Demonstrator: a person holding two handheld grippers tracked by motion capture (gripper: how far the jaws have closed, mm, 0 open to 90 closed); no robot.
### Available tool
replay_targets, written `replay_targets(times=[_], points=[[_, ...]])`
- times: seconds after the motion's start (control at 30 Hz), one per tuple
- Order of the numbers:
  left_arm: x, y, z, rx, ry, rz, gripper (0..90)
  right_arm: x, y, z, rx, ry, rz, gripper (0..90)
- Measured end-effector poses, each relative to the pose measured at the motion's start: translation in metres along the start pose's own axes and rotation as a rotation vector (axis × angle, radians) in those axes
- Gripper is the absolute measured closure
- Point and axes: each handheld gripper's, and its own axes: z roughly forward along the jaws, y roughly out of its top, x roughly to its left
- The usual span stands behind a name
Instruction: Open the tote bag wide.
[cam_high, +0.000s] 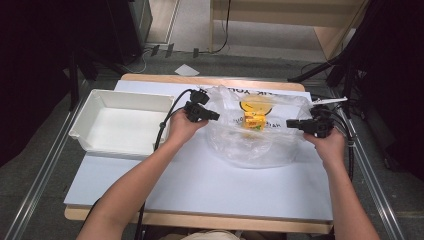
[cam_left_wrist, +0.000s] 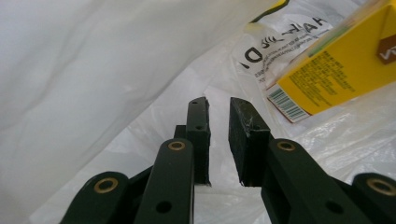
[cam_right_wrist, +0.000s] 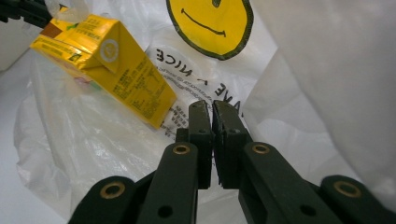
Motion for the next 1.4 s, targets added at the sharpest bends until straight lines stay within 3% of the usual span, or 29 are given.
replay_targets(times=[0.23,0.4,0.7,1.03,1.2,1.3,1.4], points=[[0.009,-0.006,0.009,0.004,0.027,-0.027,78.0,-0.01,-0.009,0.007,-0.014,-0.026,0.04,87.8],[0.014,-0.01,0.016,-0.001,0.045,-0.05,77.8,-0.014,-0.018,0.013,-0.013,-0.092,0.049,87.5],[0.02,-0.013,0.023,0.007,0.088,-0.054,77.3,-0.018,-0.029,0.023,0.0,-0.158,0.056,86.6],[0.03,-0.016,0.028,0.013,0.115,-0.082,76.0,-0.027,-0.035,0.029,0.007,-0.19,0.085,85.5],[0.035,-0.015,0.029,0.0,0.131,-0.112,75.1,-0.034,-0.037,0.029,0.011,-0.196,0.113,85.2],[0.036,-0.014,0.03,-0.009,0.132,-0.155,74.6,-0.036,-0.037,0.03,0.013,-0.195,0.114,84.9],[0.037,-0.014,0.031,-0.018,0.155,-0.146,75.5,-0.039,-0.038,0.029,0.015,-0.202,0.127,84.9]])
